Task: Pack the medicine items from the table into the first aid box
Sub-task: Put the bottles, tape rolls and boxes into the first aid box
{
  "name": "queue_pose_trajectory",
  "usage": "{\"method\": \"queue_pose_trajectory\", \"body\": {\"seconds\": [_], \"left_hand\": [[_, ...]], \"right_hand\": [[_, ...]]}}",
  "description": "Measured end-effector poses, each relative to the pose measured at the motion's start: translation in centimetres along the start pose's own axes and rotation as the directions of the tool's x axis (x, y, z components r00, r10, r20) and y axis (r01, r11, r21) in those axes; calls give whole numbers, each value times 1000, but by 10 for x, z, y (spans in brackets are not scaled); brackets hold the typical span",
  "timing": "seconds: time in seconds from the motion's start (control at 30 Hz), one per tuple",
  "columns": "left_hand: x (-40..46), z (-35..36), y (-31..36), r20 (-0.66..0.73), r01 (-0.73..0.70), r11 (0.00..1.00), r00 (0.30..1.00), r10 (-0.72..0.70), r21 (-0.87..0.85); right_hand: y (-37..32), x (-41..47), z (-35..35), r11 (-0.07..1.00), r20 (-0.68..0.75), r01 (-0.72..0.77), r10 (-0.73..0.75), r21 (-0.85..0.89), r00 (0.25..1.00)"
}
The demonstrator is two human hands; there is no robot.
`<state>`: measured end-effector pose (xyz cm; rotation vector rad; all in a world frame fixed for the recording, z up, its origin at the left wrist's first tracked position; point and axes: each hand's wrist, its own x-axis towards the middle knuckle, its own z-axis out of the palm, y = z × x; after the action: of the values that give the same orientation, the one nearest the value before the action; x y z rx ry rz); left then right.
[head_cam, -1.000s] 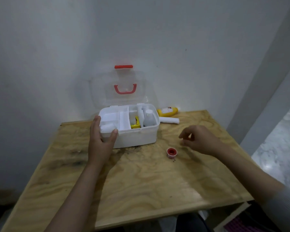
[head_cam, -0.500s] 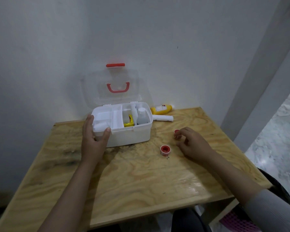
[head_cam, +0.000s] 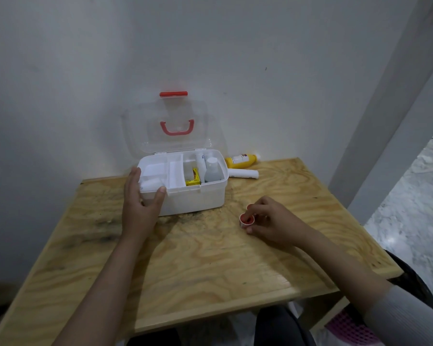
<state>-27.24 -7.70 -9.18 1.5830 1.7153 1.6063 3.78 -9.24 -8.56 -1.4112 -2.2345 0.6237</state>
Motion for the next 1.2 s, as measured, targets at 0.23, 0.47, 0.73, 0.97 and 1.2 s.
{"method": "queue_pose_trajectory", "body": {"seconds": [0.23, 0.47, 0.73, 0.97, 1.2], "left_hand": [[-1, 1, 1, -1, 9, 1000, 1000, -9, -28], [1, -1, 0, 11, 15, 999, 1000, -15, -42], [4, -4, -1, 33, 37, 999, 999, -37, -1], [3, -4, 0, 50, 68, 996, 997, -65, -66], [3, -3, 2, 31, 48, 997, 998, -46, -58]], "right_hand": [[2, 2, 7, 999, -101, 14, -17, -30, 995], [-48, 16, -29, 983, -309, 83, -28, 166, 951], [-147, 117, -44, 973, -138, 227, -219, 45, 966], [-160, 187, 21, 978, 34, 209, -209, -9, 977], [-161, 206, 38, 984, 53, 177, -176, -21, 983]]}}
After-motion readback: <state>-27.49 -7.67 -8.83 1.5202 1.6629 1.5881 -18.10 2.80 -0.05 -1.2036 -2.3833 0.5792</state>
